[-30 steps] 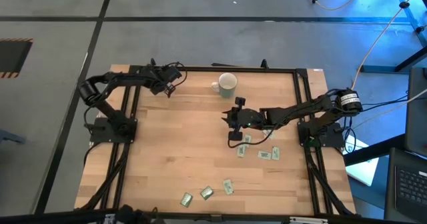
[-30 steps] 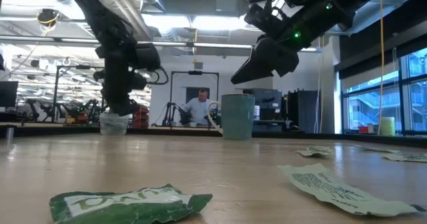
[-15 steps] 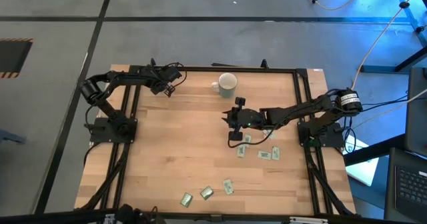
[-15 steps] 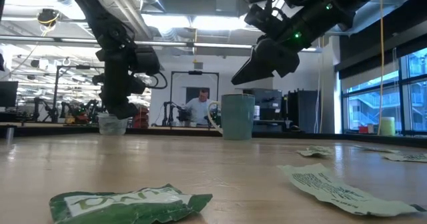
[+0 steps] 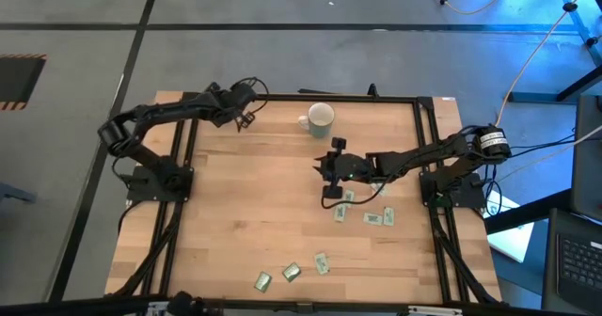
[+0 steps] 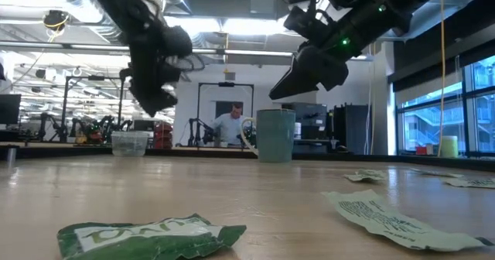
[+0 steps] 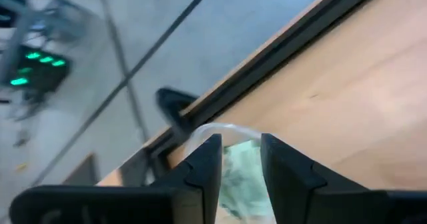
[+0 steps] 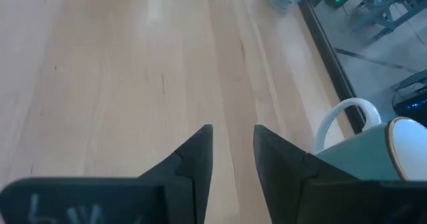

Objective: Pick and place Stevia / Truvia into bins
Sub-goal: Put the stevia packet into the transparent bin

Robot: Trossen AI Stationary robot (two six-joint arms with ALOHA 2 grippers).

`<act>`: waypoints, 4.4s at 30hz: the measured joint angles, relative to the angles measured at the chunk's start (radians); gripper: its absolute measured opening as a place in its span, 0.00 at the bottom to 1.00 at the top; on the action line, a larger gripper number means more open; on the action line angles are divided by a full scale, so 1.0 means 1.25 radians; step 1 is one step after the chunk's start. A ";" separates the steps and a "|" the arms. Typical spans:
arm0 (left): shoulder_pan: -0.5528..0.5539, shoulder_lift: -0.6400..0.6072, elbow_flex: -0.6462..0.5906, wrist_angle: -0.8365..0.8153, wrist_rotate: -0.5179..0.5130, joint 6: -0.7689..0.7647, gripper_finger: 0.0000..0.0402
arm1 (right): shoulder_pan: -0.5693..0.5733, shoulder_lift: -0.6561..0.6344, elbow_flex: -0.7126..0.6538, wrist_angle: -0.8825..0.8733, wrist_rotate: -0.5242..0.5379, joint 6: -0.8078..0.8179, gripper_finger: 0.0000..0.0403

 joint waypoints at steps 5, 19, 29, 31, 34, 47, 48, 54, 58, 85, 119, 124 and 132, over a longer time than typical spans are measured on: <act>-0.047 -0.085 0.000 0.003 0.155 -0.042 0.23 | 0.006 0.000 0.000 -0.044 0.000 0.000 0.28; -0.360 -0.256 -0.261 0.597 0.488 -0.106 0.23 | 0.045 0.000 0.088 -0.426 -0.071 0.326 0.28; -0.526 -0.260 -0.379 0.840 0.516 -0.125 0.23 | 0.045 0.000 0.179 -0.800 -0.116 0.668 0.28; -0.543 -0.260 -0.379 0.840 0.516 -0.125 0.23 | 0.045 0.000 0.179 -0.823 -0.154 0.696 0.28; -0.561 -0.260 -0.379 0.838 0.515 -0.124 0.22 | 0.048 0.000 0.169 -0.778 -0.212 0.695 0.28; -0.587 -0.259 -0.379 0.833 0.513 -0.110 0.22 | 0.048 0.049 0.168 -0.759 -0.224 0.726 0.23; -0.587 -0.259 -0.379 0.833 0.512 -0.110 0.22 | 0.048 0.058 0.168 -0.760 -0.224 0.734 0.23; -0.587 -0.259 -0.379 0.830 0.511 -0.109 0.22 | 0.048 0.104 0.168 -0.753 -0.255 0.736 0.22; -0.587 -0.259 -0.379 0.830 0.511 -0.109 0.22 | 0.048 0.128 0.168 -0.747 -0.259 0.736 0.22; -0.587 -0.259 -0.379 0.810 0.464 -0.110 0.21 | 0.049 0.197 0.174 -0.733 -0.258 0.670 0.02; -0.531 -0.259 -0.379 0.813 0.306 -0.501 0.26 | 0.044 0.188 0.433 -0.311 0.181 -0.033 0.00; -0.535 -0.259 -0.379 0.813 0.348 -0.485 0.27 | 0.031 0.188 0.433 -0.276 0.181 -0.043 0.00; -0.544 -0.259 -0.379 0.833 0.352 -0.453 0.28 | 0.025 0.188 0.433 -0.208 0.156 -0.045 0.00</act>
